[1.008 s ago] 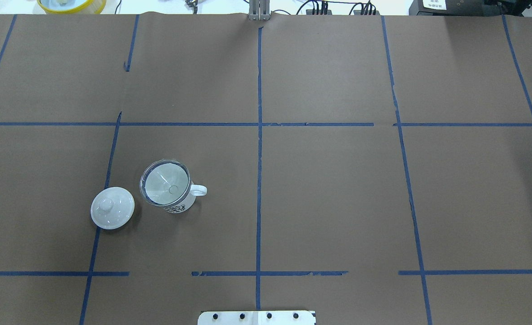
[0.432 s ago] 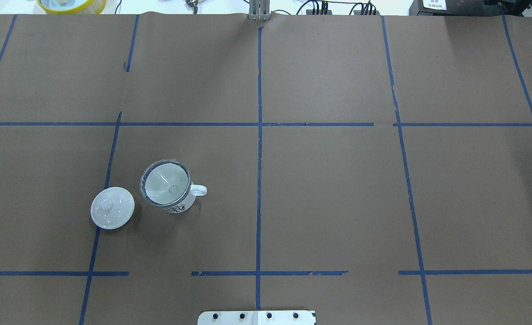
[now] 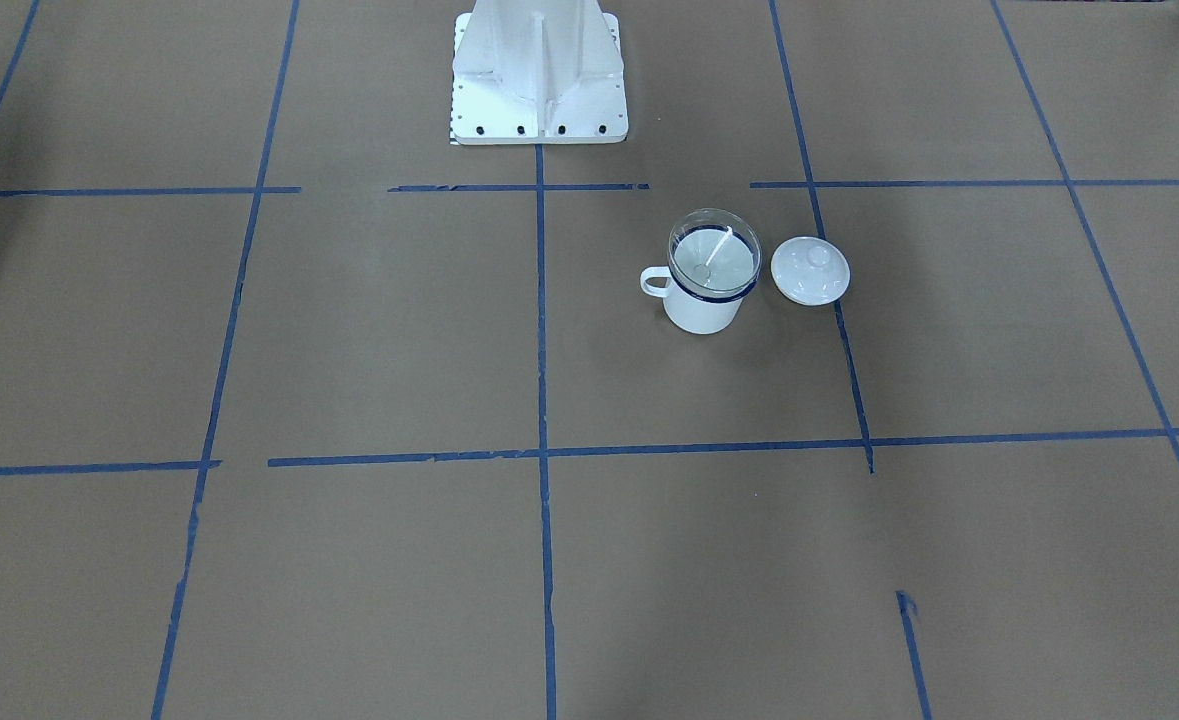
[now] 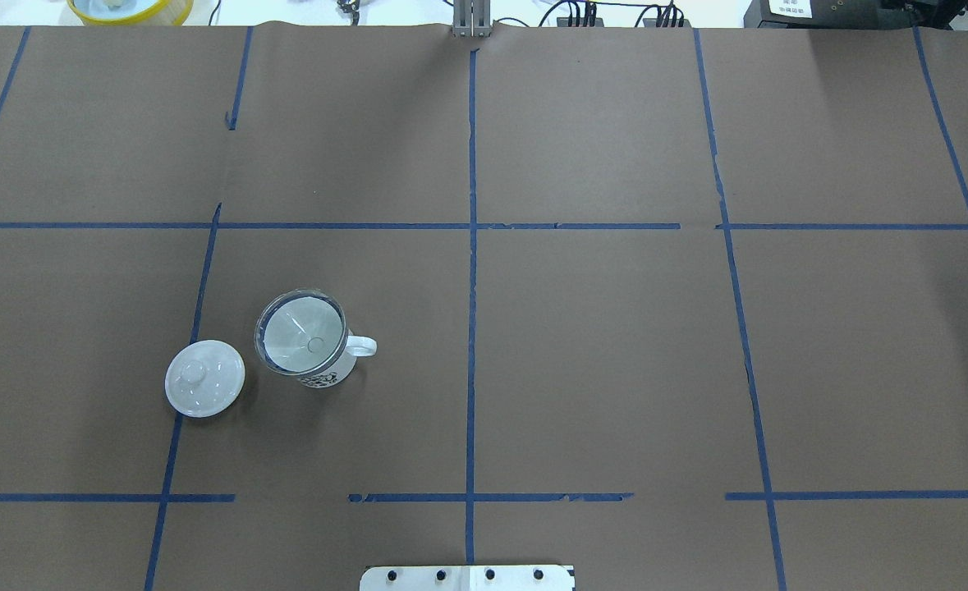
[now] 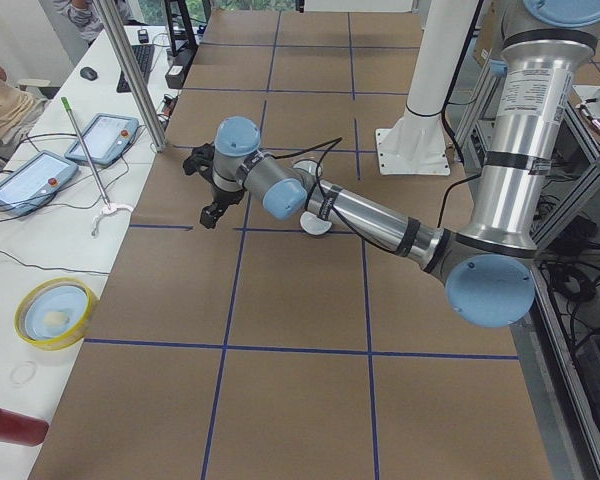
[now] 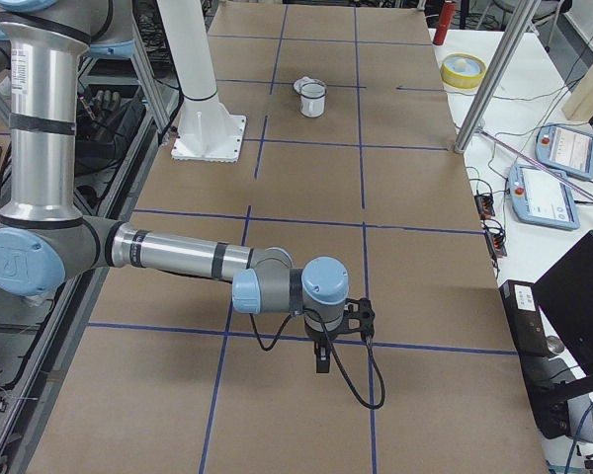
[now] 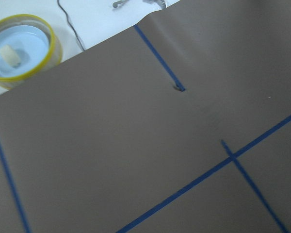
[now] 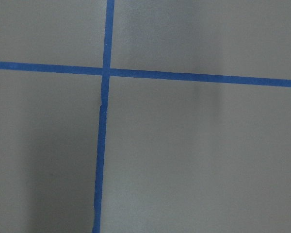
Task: Remove funnel from cup
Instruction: 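Move the left gripper over the clear funnel in the white mug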
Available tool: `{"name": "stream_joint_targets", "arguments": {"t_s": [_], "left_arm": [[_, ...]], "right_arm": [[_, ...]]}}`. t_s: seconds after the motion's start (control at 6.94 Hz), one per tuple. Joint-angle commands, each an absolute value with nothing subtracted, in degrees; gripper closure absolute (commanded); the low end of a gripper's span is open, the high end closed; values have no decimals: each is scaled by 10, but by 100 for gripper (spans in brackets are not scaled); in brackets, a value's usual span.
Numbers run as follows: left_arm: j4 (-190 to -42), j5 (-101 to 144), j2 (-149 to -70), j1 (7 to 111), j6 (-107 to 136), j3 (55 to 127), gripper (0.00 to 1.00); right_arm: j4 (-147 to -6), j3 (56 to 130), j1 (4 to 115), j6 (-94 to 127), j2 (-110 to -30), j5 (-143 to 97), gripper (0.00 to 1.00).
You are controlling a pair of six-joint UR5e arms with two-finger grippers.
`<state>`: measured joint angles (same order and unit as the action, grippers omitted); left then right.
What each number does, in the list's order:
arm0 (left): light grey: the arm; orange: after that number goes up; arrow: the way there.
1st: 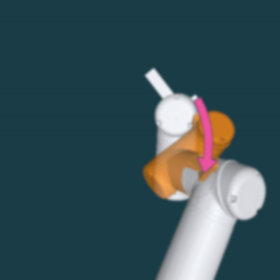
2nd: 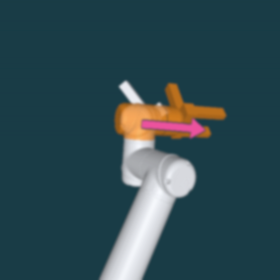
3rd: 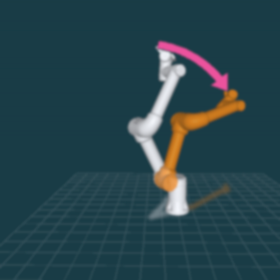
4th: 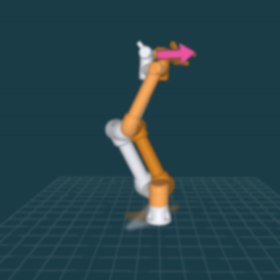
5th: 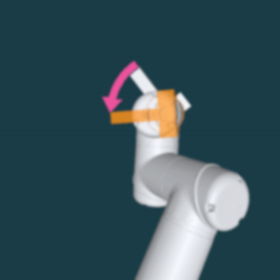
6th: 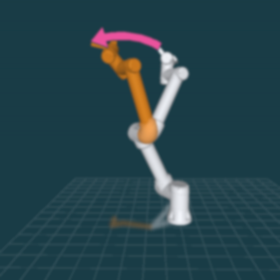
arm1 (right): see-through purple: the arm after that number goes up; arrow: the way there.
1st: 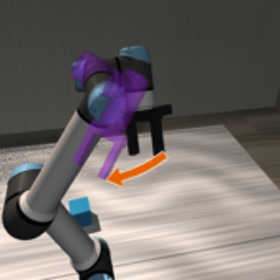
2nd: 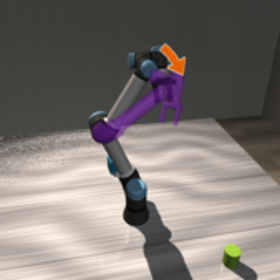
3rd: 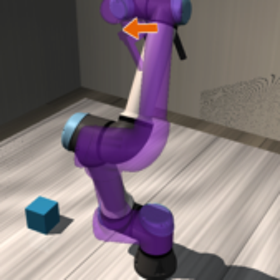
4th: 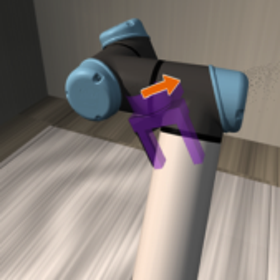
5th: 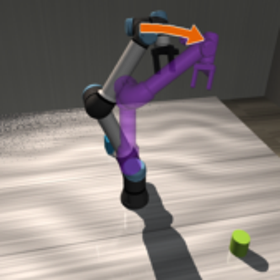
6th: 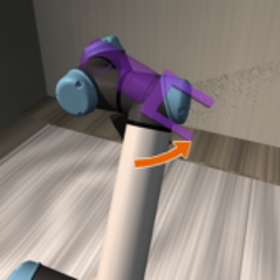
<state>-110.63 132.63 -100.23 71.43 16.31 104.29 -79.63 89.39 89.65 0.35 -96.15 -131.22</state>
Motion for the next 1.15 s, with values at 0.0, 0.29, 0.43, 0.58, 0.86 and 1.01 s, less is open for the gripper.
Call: {"name": "stream_joint_targets", "arguments": {"t_s": [0.0, 0.29, 0.43, 0.58, 0.86, 1.01], "left_arm": [[-1090, 1256, -1027, 570, 408, 1111, 0], [-972, 1176, -1106, 444, 579, 1171, 0], [-922, 1121, -1149, 380, 637, 1169, 0], [-919, 1085, -1157, 336, 666, 1164, 0], [-920, 1059, -1166, 310, 669, 1131, 1], [-922, 1058, -1172, 303, 669, 1112, 8]], "right_arm": [[-796, 894, 896, 4, -962, -1312, 0], [-796, 894, 896, 4, -962, -1312, 0], [-796, 894, 896, 4, -962, -1312, 0], [-796, 894, 896, 4, -962, -1312, 0], [-796, 894, 896, 4, -962, -1312, 0], [-796, 894, 896, 4, -962, -1312, 0]]}}
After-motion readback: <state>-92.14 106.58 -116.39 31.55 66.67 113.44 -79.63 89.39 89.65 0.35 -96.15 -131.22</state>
